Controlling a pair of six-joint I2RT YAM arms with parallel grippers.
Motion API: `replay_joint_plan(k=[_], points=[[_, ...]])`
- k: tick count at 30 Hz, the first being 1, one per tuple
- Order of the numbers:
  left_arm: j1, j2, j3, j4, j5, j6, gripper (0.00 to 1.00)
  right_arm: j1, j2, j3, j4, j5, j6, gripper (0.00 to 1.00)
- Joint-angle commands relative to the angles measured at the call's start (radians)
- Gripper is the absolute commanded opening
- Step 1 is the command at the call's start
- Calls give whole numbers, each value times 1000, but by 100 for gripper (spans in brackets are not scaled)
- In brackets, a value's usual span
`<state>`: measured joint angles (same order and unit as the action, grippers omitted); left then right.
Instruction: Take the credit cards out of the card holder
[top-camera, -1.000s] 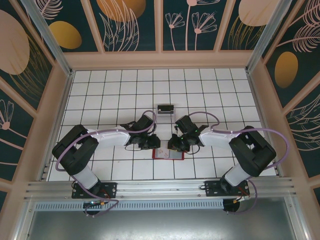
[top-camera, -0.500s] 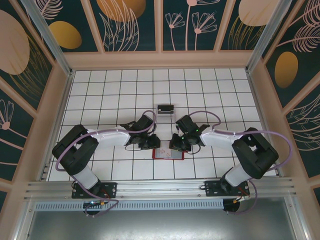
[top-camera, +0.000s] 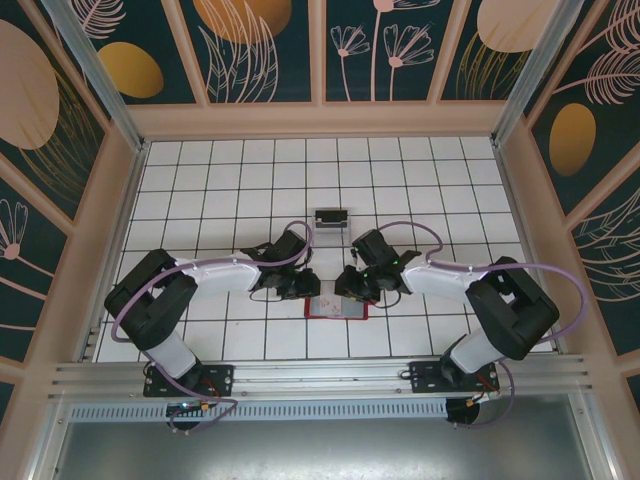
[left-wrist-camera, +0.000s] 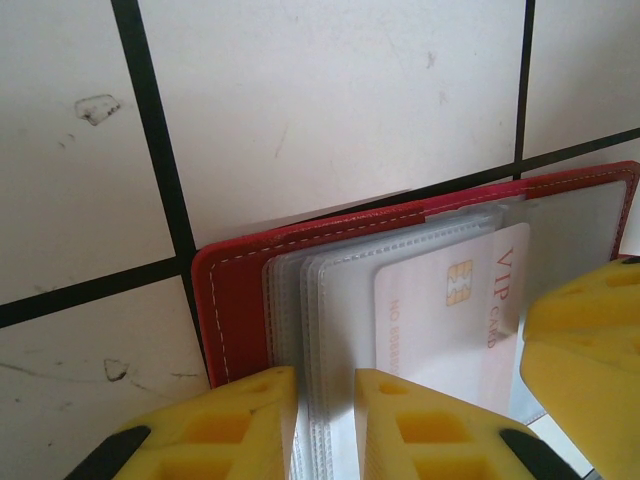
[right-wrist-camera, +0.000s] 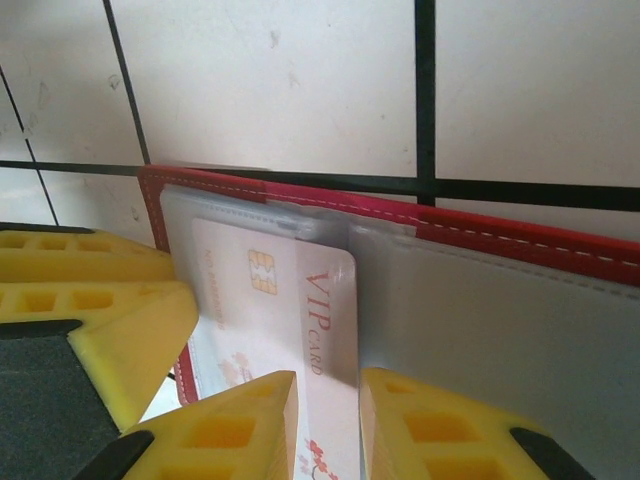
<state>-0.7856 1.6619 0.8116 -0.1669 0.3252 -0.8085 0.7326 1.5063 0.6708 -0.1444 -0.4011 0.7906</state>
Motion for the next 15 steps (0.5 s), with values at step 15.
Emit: replay_joint_plan(k=[15], points=[[-5, 42, 4, -69, -23, 20, 24, -1, 4, -75, 120, -44, 15, 23]])
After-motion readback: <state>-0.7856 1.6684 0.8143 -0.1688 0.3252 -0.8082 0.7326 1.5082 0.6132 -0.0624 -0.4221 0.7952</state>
